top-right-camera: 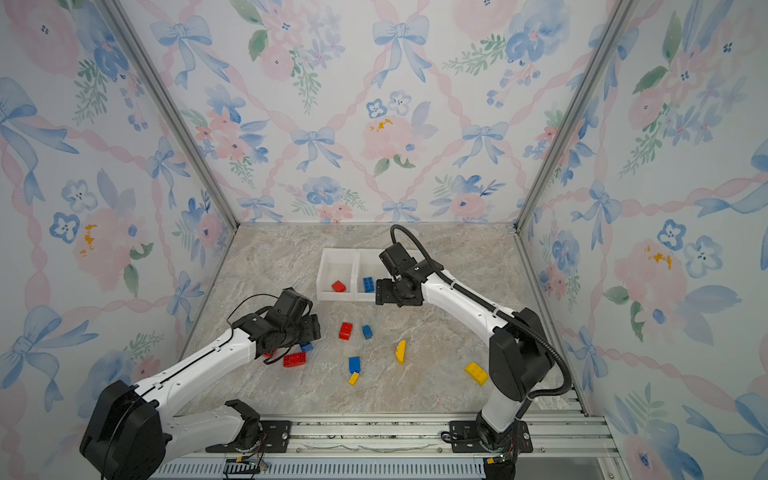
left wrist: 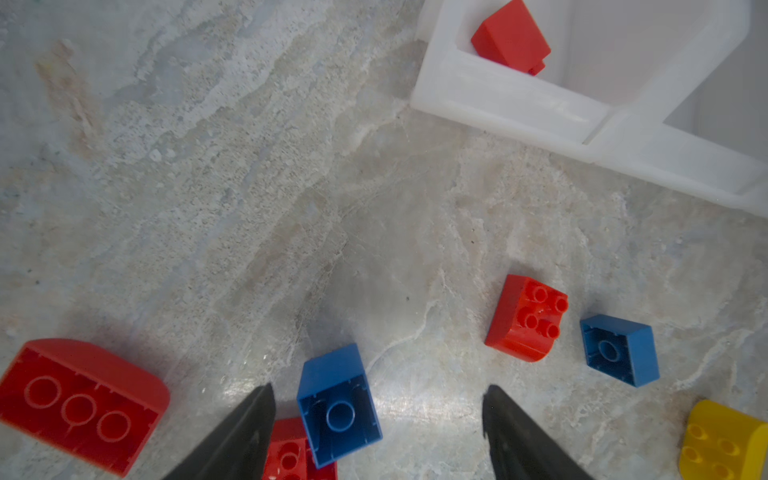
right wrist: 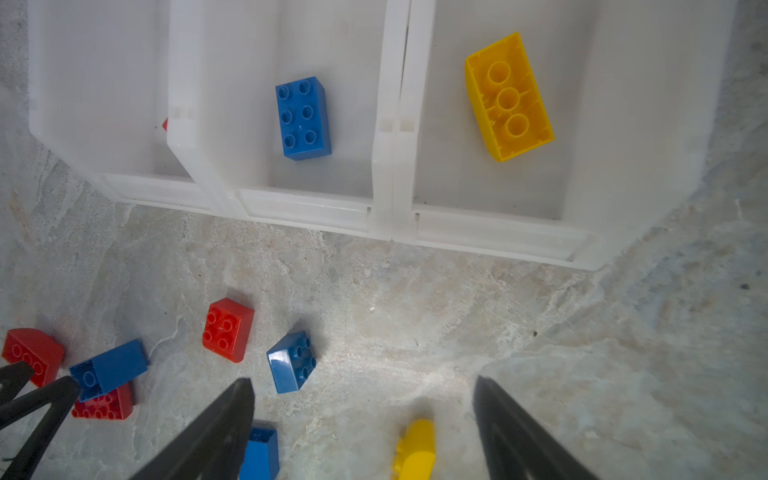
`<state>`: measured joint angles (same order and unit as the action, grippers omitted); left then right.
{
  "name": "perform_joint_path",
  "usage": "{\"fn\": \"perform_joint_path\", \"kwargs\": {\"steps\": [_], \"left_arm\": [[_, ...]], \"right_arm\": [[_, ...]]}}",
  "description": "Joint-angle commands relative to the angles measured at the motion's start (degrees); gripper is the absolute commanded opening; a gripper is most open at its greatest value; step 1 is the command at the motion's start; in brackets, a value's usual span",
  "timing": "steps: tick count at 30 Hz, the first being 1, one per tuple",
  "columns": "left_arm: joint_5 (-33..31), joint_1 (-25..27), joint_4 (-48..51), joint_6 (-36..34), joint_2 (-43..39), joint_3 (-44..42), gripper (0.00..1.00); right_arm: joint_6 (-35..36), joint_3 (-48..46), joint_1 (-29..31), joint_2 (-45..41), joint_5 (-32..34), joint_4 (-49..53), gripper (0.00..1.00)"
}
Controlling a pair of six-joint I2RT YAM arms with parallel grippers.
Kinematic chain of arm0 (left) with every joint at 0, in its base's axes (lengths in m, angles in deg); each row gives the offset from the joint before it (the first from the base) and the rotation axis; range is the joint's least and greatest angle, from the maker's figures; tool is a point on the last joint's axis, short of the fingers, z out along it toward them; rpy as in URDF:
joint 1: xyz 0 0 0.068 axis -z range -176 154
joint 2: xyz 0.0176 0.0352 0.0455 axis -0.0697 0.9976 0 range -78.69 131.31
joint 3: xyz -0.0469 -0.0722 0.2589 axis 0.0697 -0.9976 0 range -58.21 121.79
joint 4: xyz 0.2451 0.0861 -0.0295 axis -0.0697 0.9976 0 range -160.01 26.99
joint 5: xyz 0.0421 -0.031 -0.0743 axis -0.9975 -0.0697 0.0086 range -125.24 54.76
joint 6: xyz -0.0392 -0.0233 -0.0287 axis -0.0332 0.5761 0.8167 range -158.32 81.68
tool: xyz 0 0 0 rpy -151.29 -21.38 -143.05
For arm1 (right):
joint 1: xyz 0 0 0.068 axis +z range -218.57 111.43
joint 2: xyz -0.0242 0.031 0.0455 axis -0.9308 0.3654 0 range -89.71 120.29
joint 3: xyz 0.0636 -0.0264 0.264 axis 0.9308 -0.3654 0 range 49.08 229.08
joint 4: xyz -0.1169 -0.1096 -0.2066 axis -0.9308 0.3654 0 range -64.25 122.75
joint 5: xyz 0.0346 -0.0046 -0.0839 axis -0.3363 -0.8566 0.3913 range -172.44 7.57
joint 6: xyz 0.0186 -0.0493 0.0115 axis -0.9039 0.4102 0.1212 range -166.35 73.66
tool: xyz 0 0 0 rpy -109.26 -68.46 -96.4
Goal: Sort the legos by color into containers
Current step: 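Grasp another blue brick with the left gripper while the right gripper withdraws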
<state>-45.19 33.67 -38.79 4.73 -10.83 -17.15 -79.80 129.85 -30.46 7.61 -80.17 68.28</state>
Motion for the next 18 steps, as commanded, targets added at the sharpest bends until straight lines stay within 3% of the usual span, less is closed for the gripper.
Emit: {"fn": "perform_joint_path", "kwargs": {"steps": [1,18], "left_arm": [[0.2,0.2,1.8,-0.5,0.9,0.4,0.79],[0.8,0.5,1.9,-1.6,5.4,-1.5,0.7]], "right_arm": [[-1.4,-1.5,1.0,-1.8,1.3,1.2,0.86],[-3.7,-3.8,1.7,-2.2,1.4,0.4,0.86]]}}
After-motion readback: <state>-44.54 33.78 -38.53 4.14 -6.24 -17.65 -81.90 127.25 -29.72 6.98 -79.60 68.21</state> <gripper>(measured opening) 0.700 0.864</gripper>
